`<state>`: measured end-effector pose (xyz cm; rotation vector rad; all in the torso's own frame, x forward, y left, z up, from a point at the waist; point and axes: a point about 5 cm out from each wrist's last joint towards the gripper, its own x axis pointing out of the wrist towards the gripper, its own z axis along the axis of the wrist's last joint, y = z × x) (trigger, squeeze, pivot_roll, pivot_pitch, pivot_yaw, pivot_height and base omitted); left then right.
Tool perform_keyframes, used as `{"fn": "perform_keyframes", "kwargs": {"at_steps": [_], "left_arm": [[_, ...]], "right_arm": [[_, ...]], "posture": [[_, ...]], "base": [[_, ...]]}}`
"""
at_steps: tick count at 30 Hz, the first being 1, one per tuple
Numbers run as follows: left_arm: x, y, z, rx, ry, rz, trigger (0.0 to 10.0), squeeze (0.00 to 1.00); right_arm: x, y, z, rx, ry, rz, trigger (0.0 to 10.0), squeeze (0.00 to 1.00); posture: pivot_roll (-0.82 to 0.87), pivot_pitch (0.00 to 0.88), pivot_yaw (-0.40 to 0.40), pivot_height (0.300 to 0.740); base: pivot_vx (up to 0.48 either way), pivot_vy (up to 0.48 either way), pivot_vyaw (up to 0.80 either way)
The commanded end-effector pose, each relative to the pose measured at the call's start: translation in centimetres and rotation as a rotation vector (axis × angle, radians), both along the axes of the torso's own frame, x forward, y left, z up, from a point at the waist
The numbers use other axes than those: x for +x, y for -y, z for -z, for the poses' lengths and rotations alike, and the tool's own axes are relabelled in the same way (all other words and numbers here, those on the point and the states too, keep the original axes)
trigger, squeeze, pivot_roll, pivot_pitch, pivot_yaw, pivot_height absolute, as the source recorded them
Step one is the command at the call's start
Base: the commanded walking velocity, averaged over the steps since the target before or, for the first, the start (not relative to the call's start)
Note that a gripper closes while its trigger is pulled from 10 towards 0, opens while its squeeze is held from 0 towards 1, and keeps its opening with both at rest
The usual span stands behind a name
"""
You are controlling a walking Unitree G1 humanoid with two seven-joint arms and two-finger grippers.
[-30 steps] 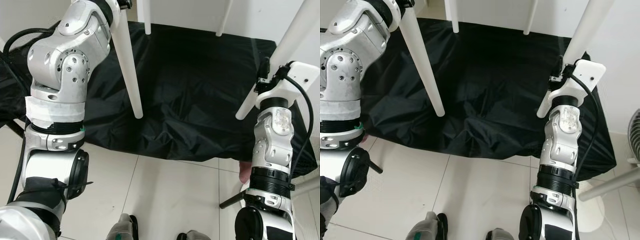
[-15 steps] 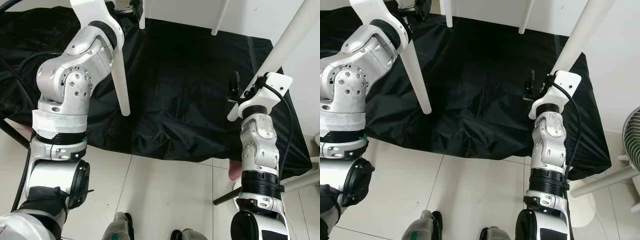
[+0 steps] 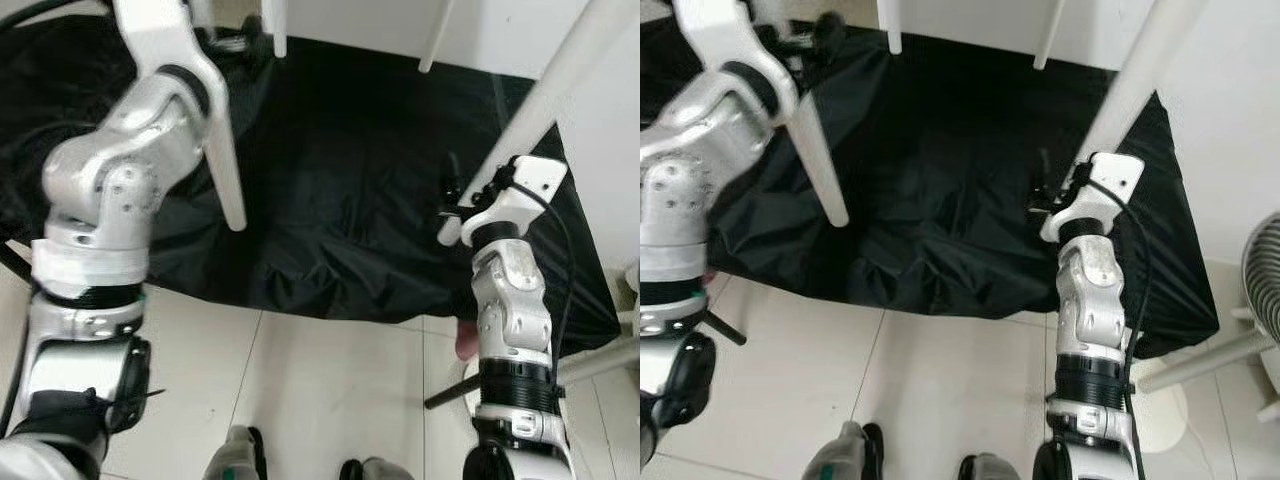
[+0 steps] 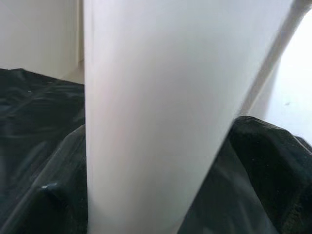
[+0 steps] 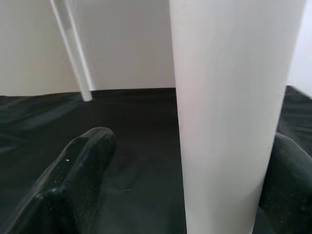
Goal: Building children table
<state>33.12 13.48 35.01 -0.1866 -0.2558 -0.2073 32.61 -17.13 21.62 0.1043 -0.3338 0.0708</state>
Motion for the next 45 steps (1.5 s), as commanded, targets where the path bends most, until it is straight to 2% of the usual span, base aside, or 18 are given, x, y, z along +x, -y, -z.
{"fn": "perform_keyframes", "kwargs": {"at_steps": [1, 6, 9, 12, 15, 17, 18, 21, 25, 26, 28, 32, 34, 37, 39, 40, 41, 45], "left_arm": [[-1.0, 2.7, 0.5, 0.105, 0.043, 0.353, 10.0, 0.00], [-1.3, 1.6, 1.9, 0.113, 0.011, 0.308, 10.0, 0.00], [-1.6, 1.2, 2.4, 0.110, 0.006, 0.299, 10.0, 0.00], [-2.5, 0.5, 4.4, 0.117, 0.007, 0.297, 10.0, 0.00], [-2.8, 0.4, 5.0, 0.122, 0.006, 0.305, 10.0, 0.00], [-3.5, 0.2, 6.5, 0.145, -0.008, 0.315, 10.0, 0.00], [-3.5, 0.2, 6.5, 0.145, -0.008, 0.315, 10.0, 0.00], [-4.7, -0.1, 9.2, 0.171, -0.034, 0.311, 10.0, 0.00], [-5.2, -0.2, 10.7, 0.194, -0.056, 0.304, 10.0, 0.00], [-6.0, -0.4, 12.7, 0.214, -0.087, 0.300, 10.0, 0.00], [-6.7, -0.7, 14.8, 0.238, -0.112, 0.281, 10.0, 0.00], [-7.0, -1.0, 16.4, 0.208, -0.149, 0.265, 10.0, 0.00], [-7.6, -1.6, 19.2, 0.193, -0.193, 0.236, 10.0, 0.00], [-7.8, -1.8, 20.3, 0.191, -0.209, 0.222, 10.0, 0.00], [-8.8, -2.1, 23.9, 0.242, -0.261, 0.197, 10.0, 0.00], [-8.8, -2.1, 23.9, 0.242, -0.261, 0.197, 10.0, 0.00], [-9.9, -1.9, 27.1, 0.328, -0.297, 0.201, 10.0, 0.00], [-10.1, -1.9, 27.7, 0.347, -0.301, 0.205, 10.0, 0.00]], "right_arm": [[0.1, -3.3, 0.9, -0.008, -0.049, -0.170, 10.0, 0.00], [-0.5, -1.5, 1.9, 0.003, -0.048, -0.049, 10.0, 0.00], [-1.0, -0.9, 2.2, -0.007, -0.036, -0.017, 10.0, 0.00], [-2.8, -0.1, 3.4, -0.038, -0.019, 0.029, 10.0, 0.00], [-3.2, 0.1, 3.8, -0.039, -0.018, 0.034, 10.0, 0.00], [-4.0, 0.1, 4.6, -0.053, -0.011, 0.034, 10.0, 0.00], [-4.0, 0.1, 4.6, -0.053, -0.011, 0.034, 10.0, 0.00], [-5.2, 0.0, 5.8, -0.076, -0.002, 0.009, 10.0, 0.00], [-5.6, -0.2, 6.4, -0.101, -0.009, -0.013, 10.0, 0.00], [-6.2, -0.2, 7.5, -0.142, -0.022, -0.043, 10.0, 0.00], [-6.8, -0.4, 8.6, -0.214, -0.038, -0.085, 10.0, 0.00], [-7.2, -0.4, 9.7, -0.237, -0.066, -0.111, 10.0, 0.00], [-7.6, -0.4, 11.2, -0.282, -0.100, -0.152, 10.0, 0.00], [-7.8, -0.3, 11.8, -0.298, -0.114, -0.169, 10.0, 0.00], [-8.4, -0.2, 13.8, -0.374, -0.148, -0.201, 10.0, 0.00], [-8.4, -0.2, 13.8, -0.374, -0.148, -0.201, 10.0, 0.00], [-9.1, 0.0, 15.6, -0.455, -0.187, -0.253, 10.0, 0.00], [-9.3, 0.0, 16.0, -0.470, -0.195, -0.266, 10.0, 0.00]], "posture": [[0.18, 0.112, -0.031, 0.740], [0.18, 0.104, -0.037, 0.740], [0.18, 0.104, -0.037, 0.740], [0.18, 0.097, -0.038, 0.740], [0.18, 0.098, -0.039, 0.740], [0.18, 0.103, -0.035, 0.740], [0.18, 0.103, -0.035, 0.740], [0.18, 0.108, -0.033, 0.740], [0.18, 0.111, -0.029, 0.740], [0.18, 0.113, -0.027, 0.740], [0.18, 0.113, -0.026, 0.740], [0.18, 0.113, -0.026, 0.740], [0.18, 0.111, -0.026, 0.740], [0.18, 0.111, -0.026, 0.740], [0.18, 0.107, -0.028, 0.740], [0.18, 0.107, -0.028, 0.740], [0.18, 0.105, -0.029, 0.740], [0.18, 0.104, -0.029, 0.740]], "base": [[0.000, 0.000, 0.00], [0.000, 0.000, 0.00], [0.000, 0.000, 0.00], [0.000, 0.000, 0.00], [0.000, 0.000, 0.00], [0.000, 0.000, 0.00], [0.000, 0.000, 0.00], [0.000, 0.000, 0.00], [0.000, 0.000, 0.00], [0.000, 0.000, 0.00], [0.000, 0.000, 0.00], [0.000, 0.000, 0.00], [0.000, 0.000, 0.00], [0.000, 0.000, 0.00], [0.000, 0.000, 0.00], [0.000, 0.000, 0.00], [0.000, 0.000, 0.00], [0.000, 0.000, 0.00]]}}
